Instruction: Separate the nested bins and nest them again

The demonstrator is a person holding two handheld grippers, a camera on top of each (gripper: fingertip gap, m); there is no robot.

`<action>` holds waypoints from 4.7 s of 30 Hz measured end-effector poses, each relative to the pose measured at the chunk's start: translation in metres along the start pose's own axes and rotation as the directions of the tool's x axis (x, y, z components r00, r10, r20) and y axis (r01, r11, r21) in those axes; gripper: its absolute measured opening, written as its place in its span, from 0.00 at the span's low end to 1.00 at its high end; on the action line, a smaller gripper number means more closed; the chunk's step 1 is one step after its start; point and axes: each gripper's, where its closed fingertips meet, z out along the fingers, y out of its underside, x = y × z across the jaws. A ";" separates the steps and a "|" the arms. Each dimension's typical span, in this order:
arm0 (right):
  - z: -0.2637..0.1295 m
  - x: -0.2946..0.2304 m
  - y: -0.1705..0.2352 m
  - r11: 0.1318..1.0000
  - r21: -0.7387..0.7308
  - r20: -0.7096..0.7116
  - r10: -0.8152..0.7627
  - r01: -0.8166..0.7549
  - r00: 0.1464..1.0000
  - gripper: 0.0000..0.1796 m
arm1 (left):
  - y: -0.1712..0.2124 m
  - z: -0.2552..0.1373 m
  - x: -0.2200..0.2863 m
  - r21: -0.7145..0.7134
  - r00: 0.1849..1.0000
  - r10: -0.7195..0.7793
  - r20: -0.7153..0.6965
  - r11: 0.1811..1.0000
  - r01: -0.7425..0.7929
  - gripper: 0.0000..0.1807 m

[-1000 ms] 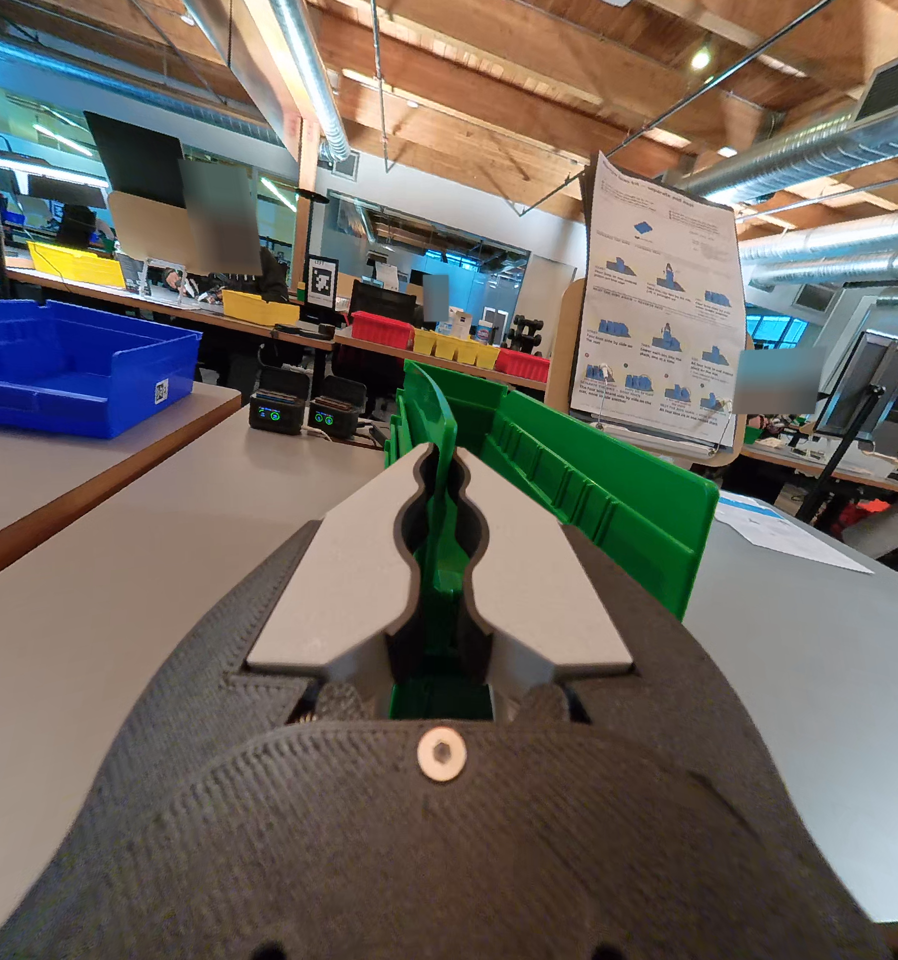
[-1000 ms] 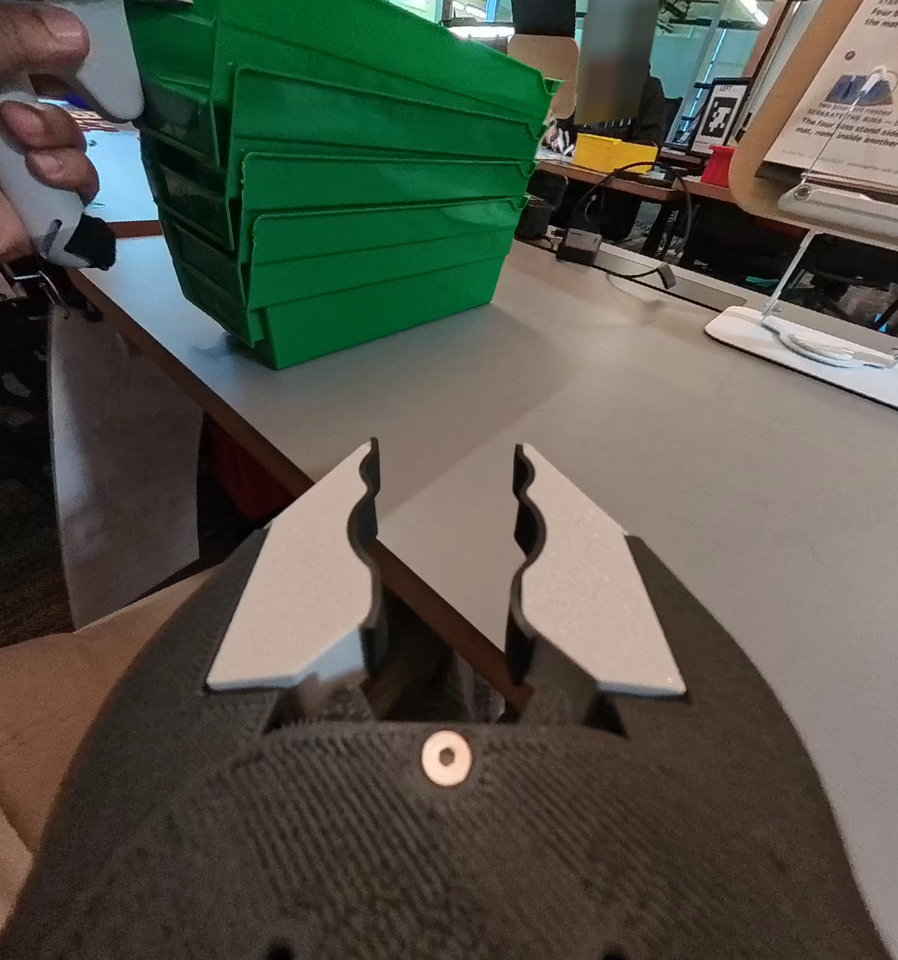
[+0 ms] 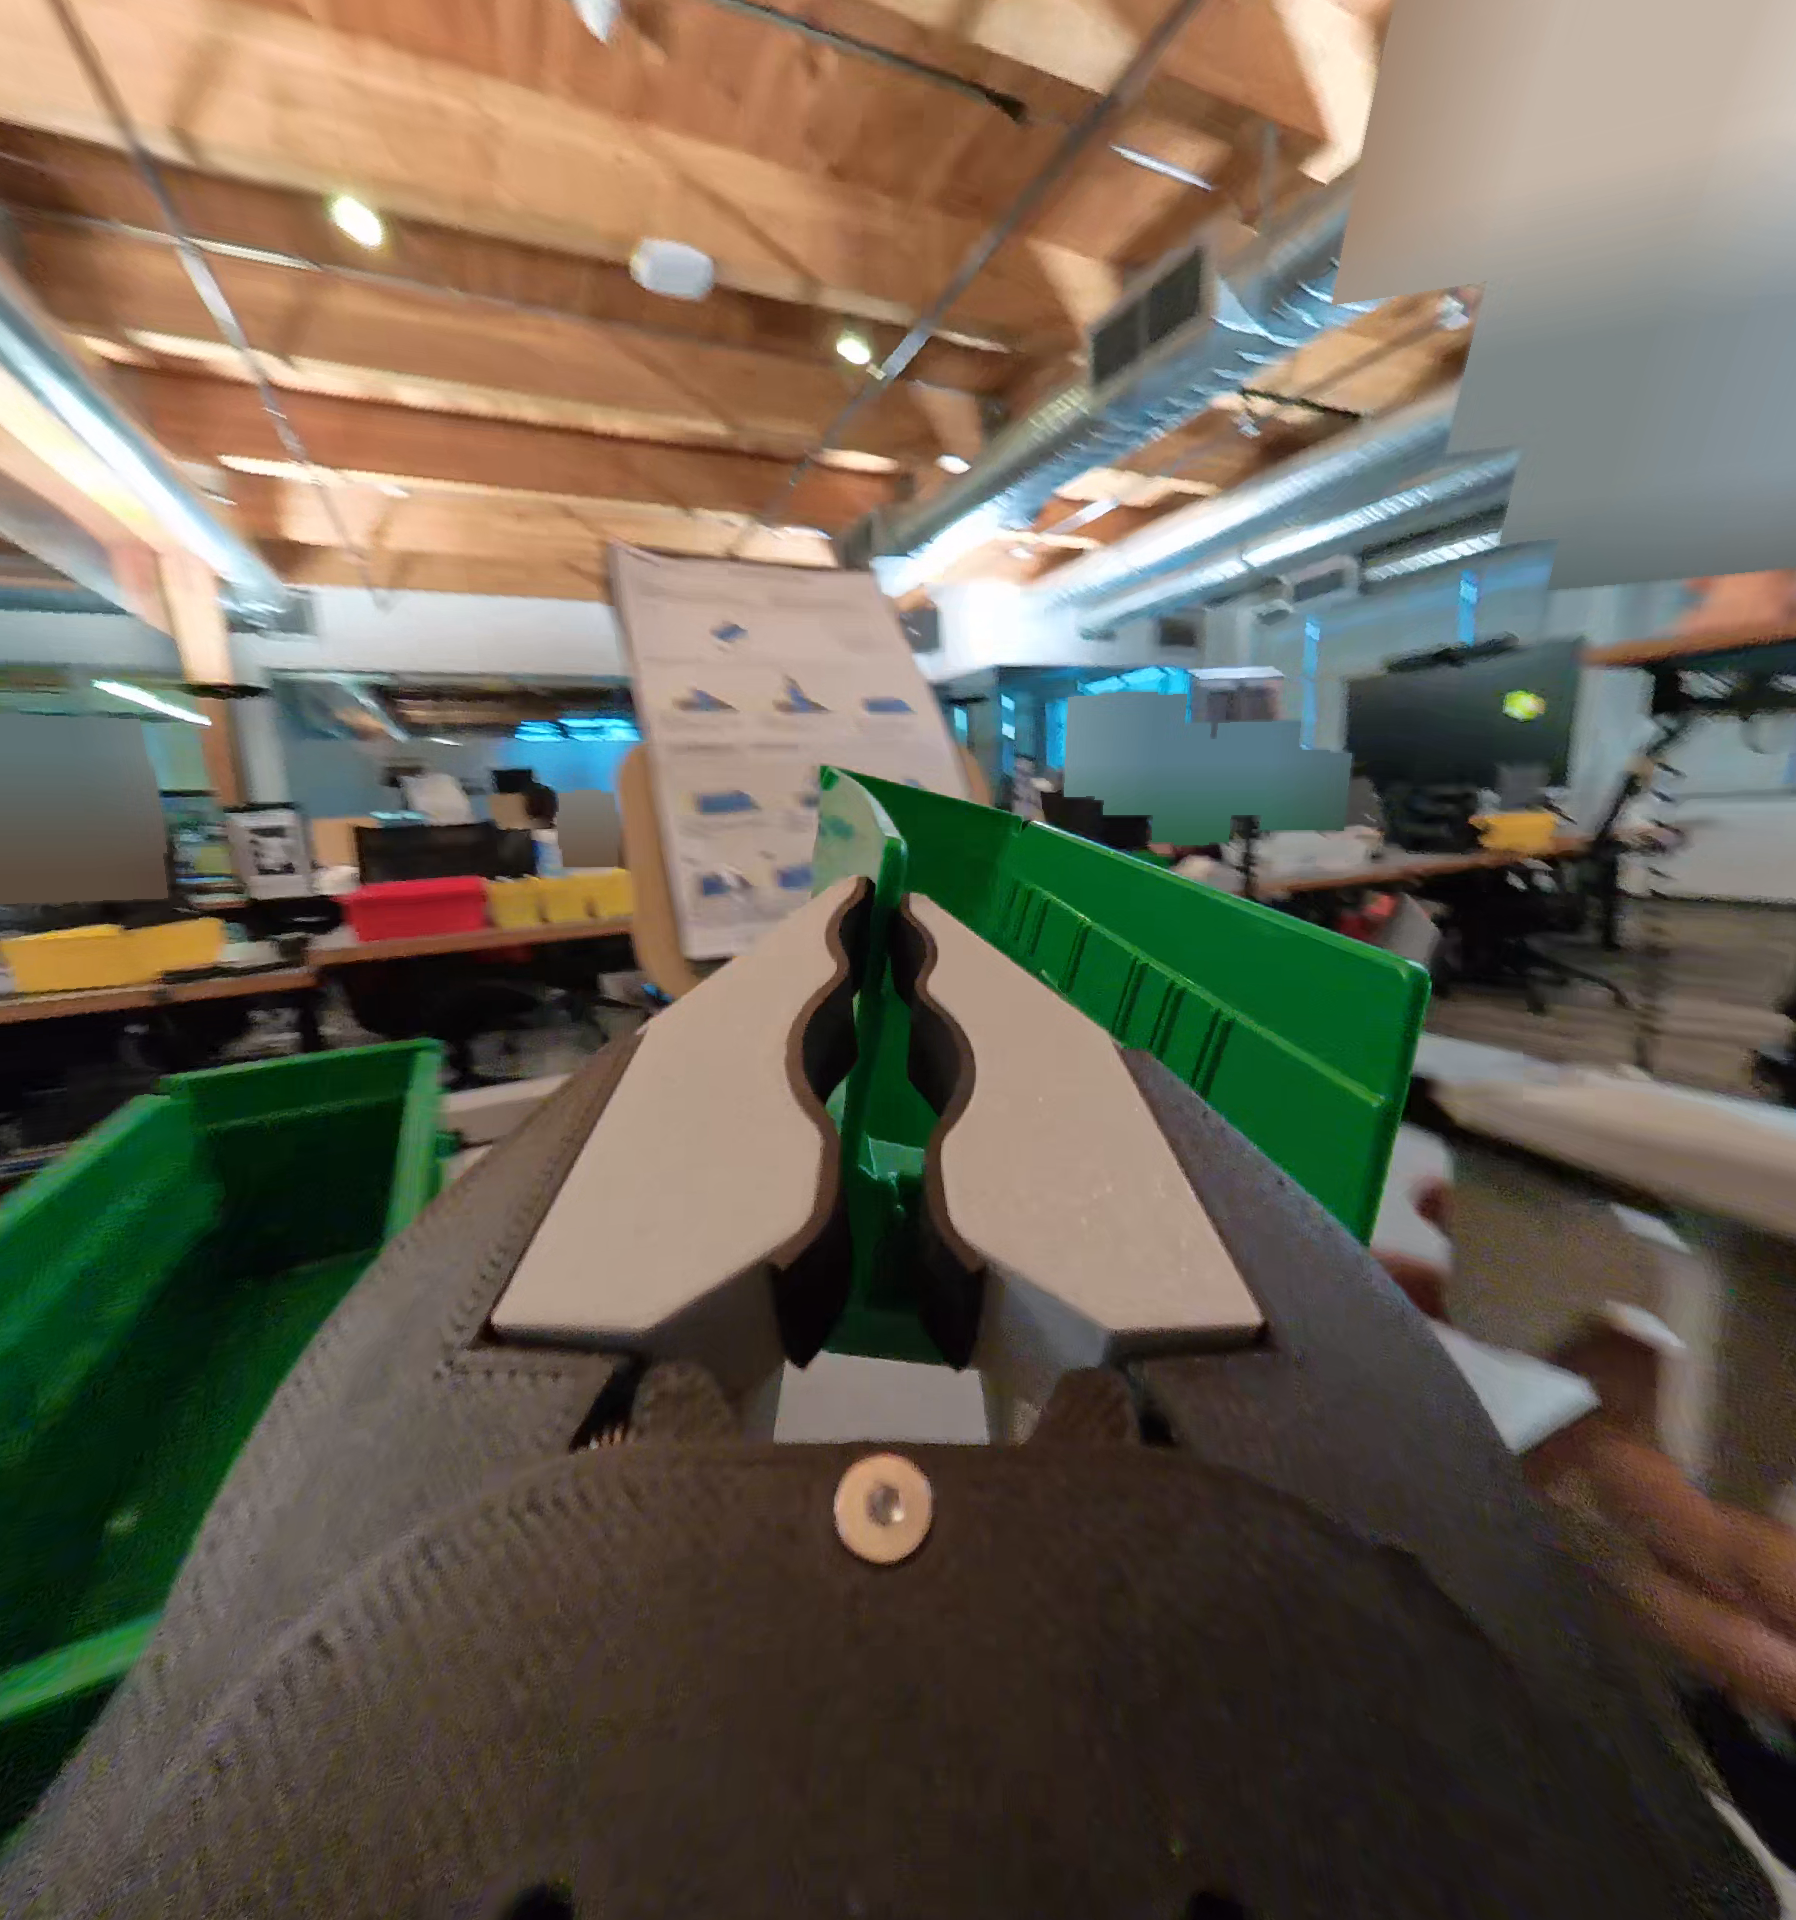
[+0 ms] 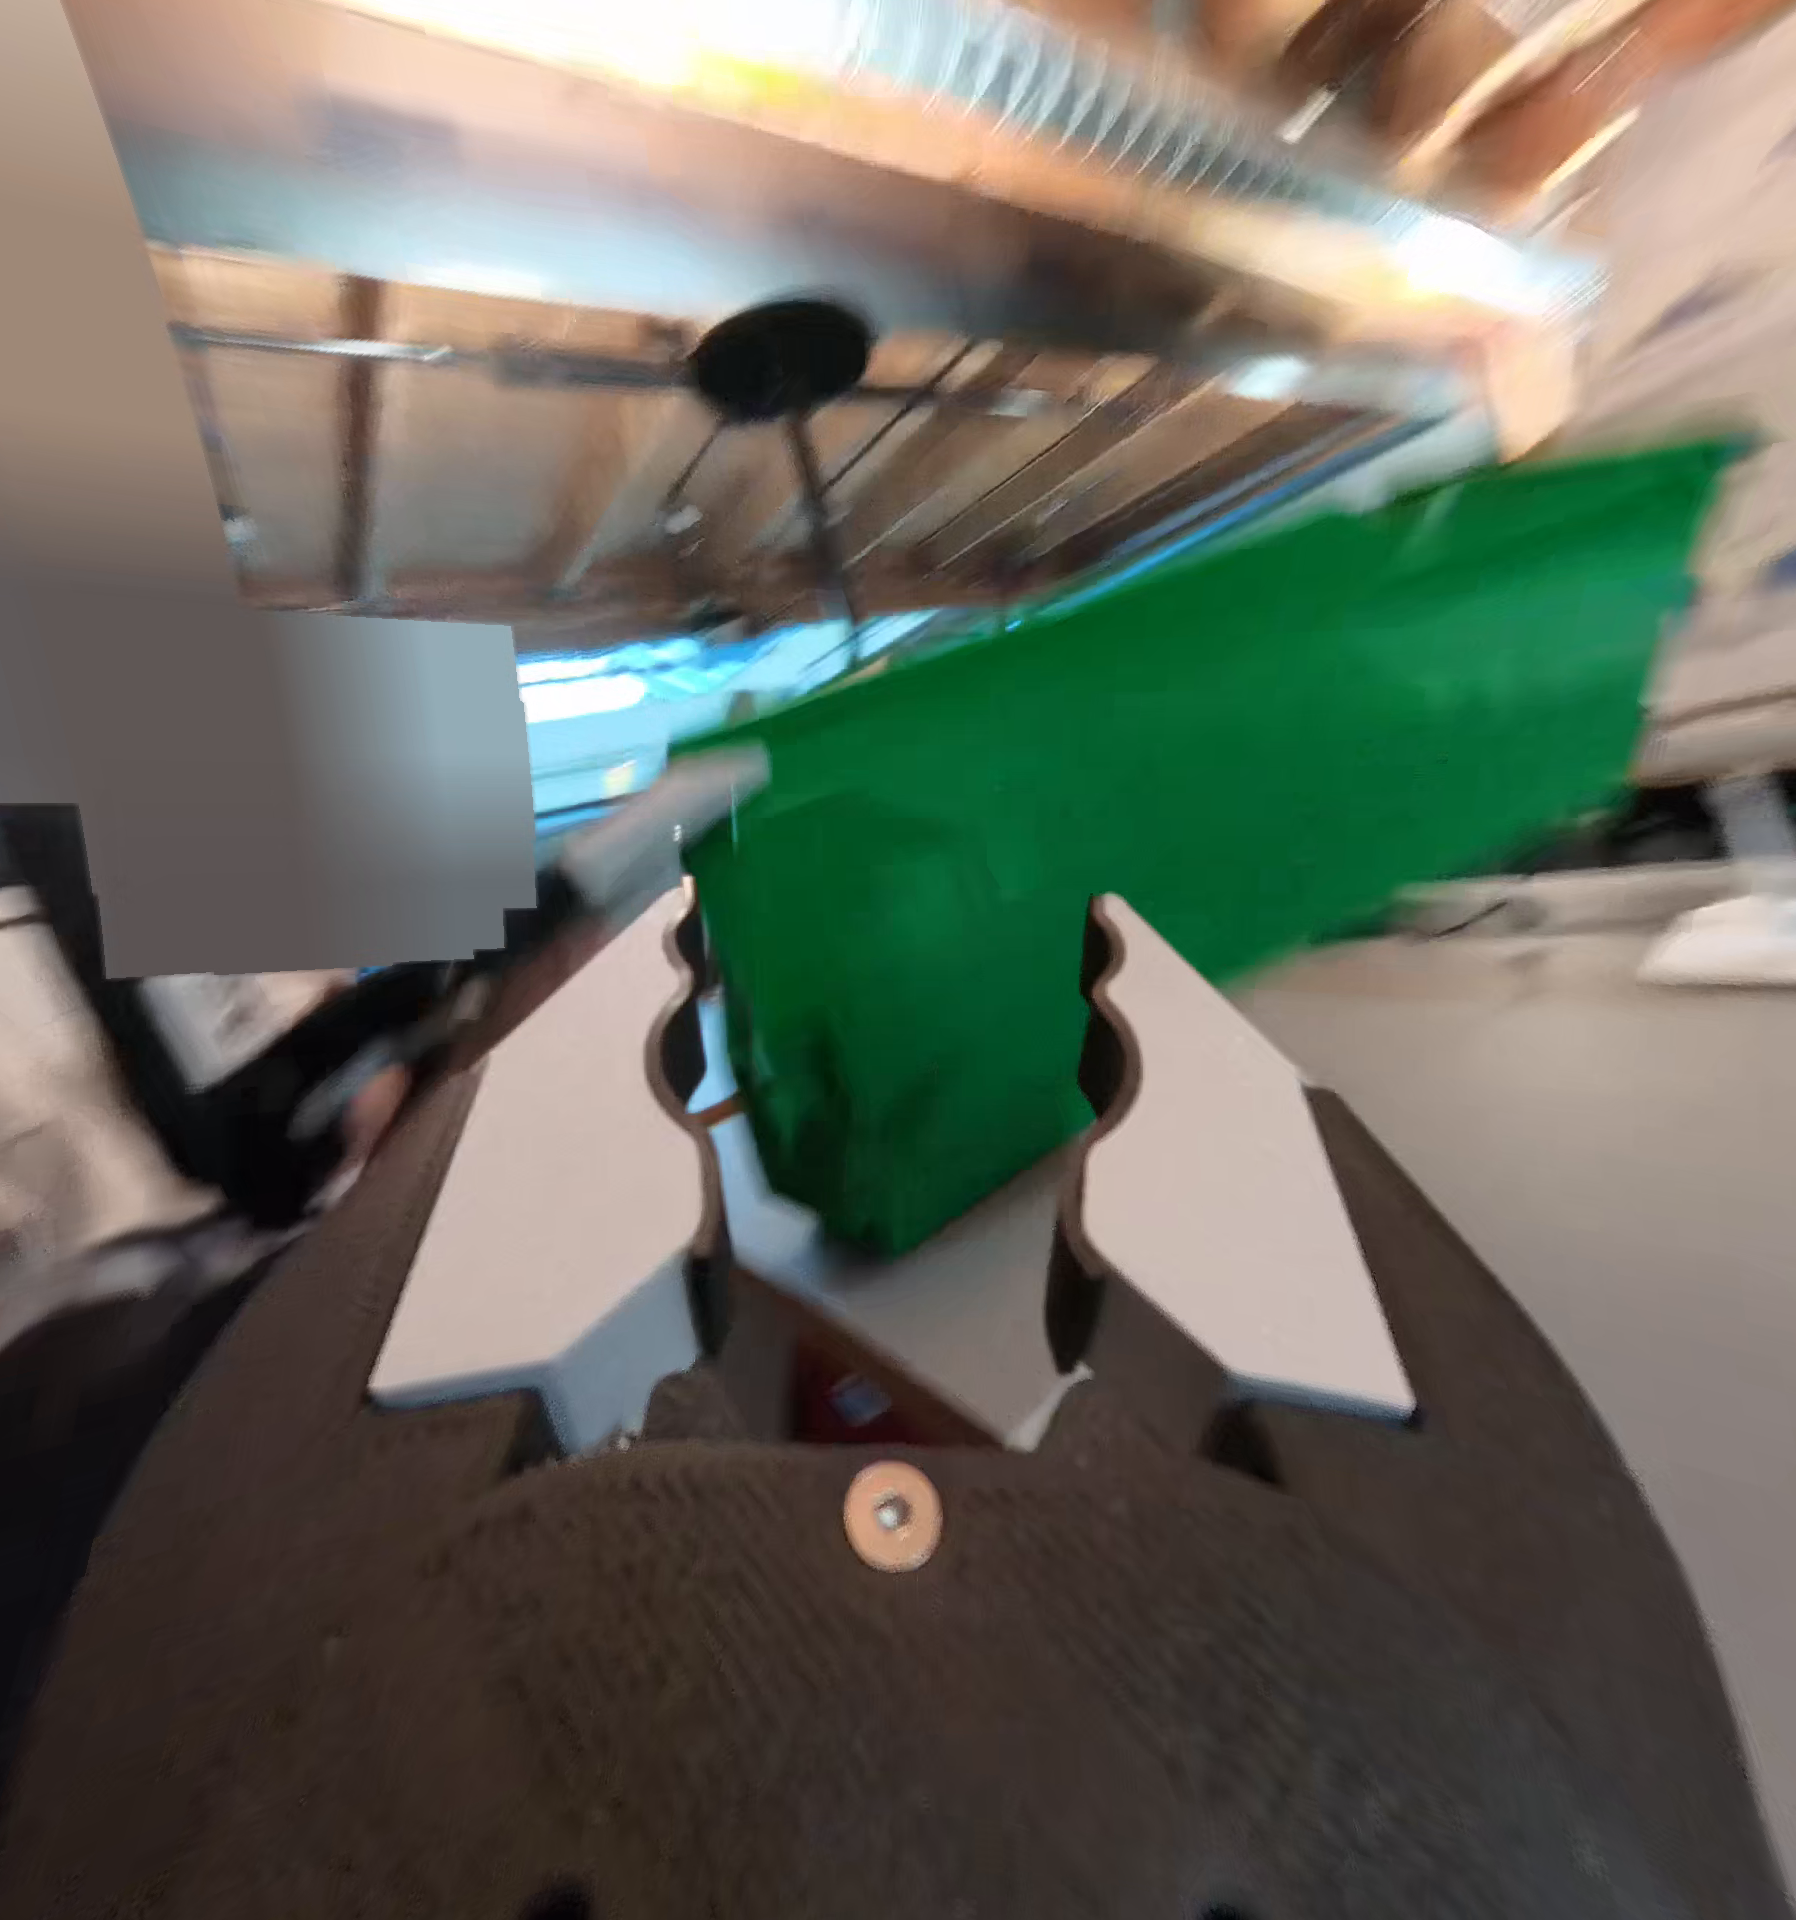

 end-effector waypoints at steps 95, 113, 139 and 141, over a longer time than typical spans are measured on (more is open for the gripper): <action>-0.028 0.146 0.063 0.851 -0.467 -0.026 -0.283 0.239 0.959 0.16 | 0.083 -0.046 -0.211 -0.306 0.863 0.145 0.483 0.952 0.011 0.01; -0.030 0.151 0.065 0.848 -0.480 -0.039 -0.277 0.226 0.960 0.15 | 0.057 -0.048 -0.217 -0.058 0.878 -0.189 0.440 0.969 0.238 0.00; -0.032 0.153 0.068 0.829 -0.501 -0.042 -0.309 0.247 0.950 0.13 | 0.092 -0.056 -0.235 -0.391 0.882 -0.005 0.471 0.895 0.214 0.11; -0.033 0.153 0.068 0.827 -0.505 -0.041 -0.311 0.249 0.949 0.13 | 0.101 -0.057 -0.234 -0.448 0.893 -0.021 0.450 0.860 0.246 0.11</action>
